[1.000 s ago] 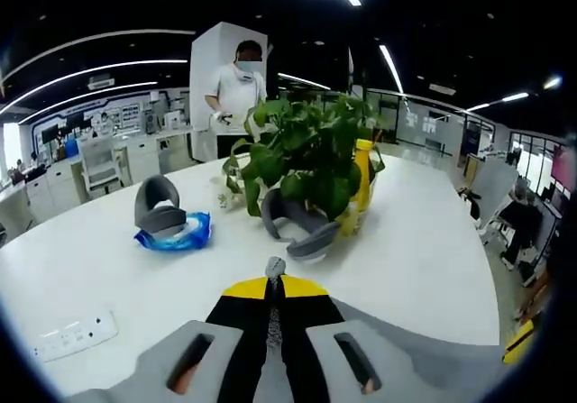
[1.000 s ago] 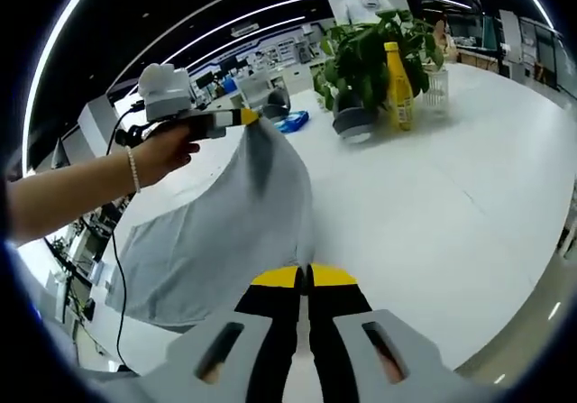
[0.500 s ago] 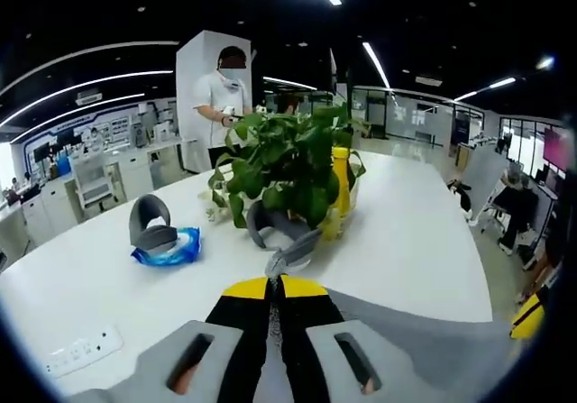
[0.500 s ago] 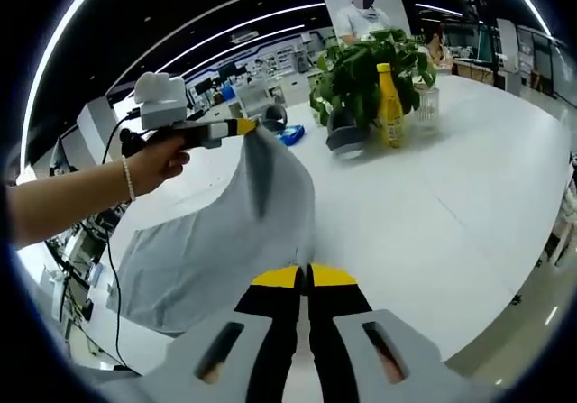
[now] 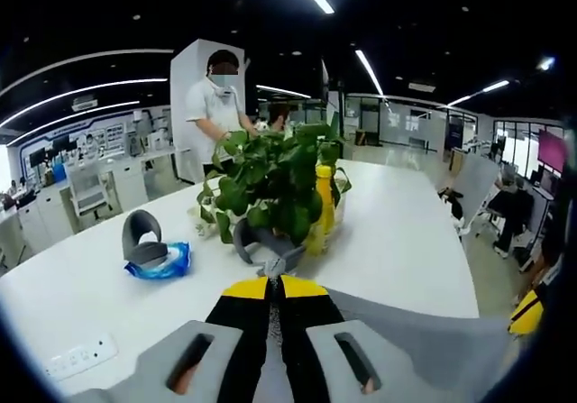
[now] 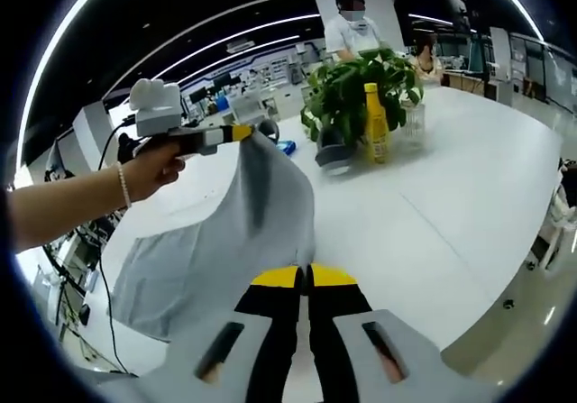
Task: Fold the towel on the table until its edges align and the towel forms a compact rectangular stack.
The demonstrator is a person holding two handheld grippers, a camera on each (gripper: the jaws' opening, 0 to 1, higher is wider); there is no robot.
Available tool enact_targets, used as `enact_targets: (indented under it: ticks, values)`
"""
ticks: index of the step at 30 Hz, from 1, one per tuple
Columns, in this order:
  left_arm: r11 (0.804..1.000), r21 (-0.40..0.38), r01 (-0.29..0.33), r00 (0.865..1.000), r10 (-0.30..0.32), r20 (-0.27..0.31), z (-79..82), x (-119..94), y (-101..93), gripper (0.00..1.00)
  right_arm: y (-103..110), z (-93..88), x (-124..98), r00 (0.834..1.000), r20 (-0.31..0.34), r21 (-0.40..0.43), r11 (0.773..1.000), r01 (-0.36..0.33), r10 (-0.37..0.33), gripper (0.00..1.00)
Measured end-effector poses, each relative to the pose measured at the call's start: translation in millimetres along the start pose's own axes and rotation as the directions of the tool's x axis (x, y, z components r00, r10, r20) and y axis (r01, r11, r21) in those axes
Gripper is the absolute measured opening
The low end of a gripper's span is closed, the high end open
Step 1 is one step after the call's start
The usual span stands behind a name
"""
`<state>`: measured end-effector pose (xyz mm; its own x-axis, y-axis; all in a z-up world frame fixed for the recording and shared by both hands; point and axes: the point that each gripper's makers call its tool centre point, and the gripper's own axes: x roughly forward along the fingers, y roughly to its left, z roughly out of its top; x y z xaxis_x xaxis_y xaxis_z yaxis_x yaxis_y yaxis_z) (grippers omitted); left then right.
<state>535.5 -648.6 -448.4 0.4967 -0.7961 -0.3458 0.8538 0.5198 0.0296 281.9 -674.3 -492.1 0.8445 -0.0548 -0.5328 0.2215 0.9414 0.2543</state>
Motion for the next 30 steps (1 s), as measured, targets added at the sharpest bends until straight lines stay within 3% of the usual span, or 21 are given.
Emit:
enact_targets:
  ticks: [15, 23, 30]
  values:
    - [0.999, 0.035, 0.025, 0.999, -0.026, 0.03, 17.8, -5.5, -21.7, 0.03, -19.5, 21.6, -23.8, 0.996, 0.068, 0.017, 0.998, 0.059, -0.06, 0.0]
    - [0.999, 0.035, 0.026, 0.999, -0.027, 0.031, 20.2, -12.9, -20.0, 0.03, -2.9, 21.8, -31.1, 0.996, 0.084, 0.011, 0.999, 0.039, -0.039, 0.0]
    - [0.999, 0.021, 0.024, 0.999, -0.025, 0.04, 26.8, -24.0, -13.4, 0.03, 29.6, 22.4, -37.3, 0.995, 0.096, -0.007, 1.0, -0.013, 0.014, 0.0]
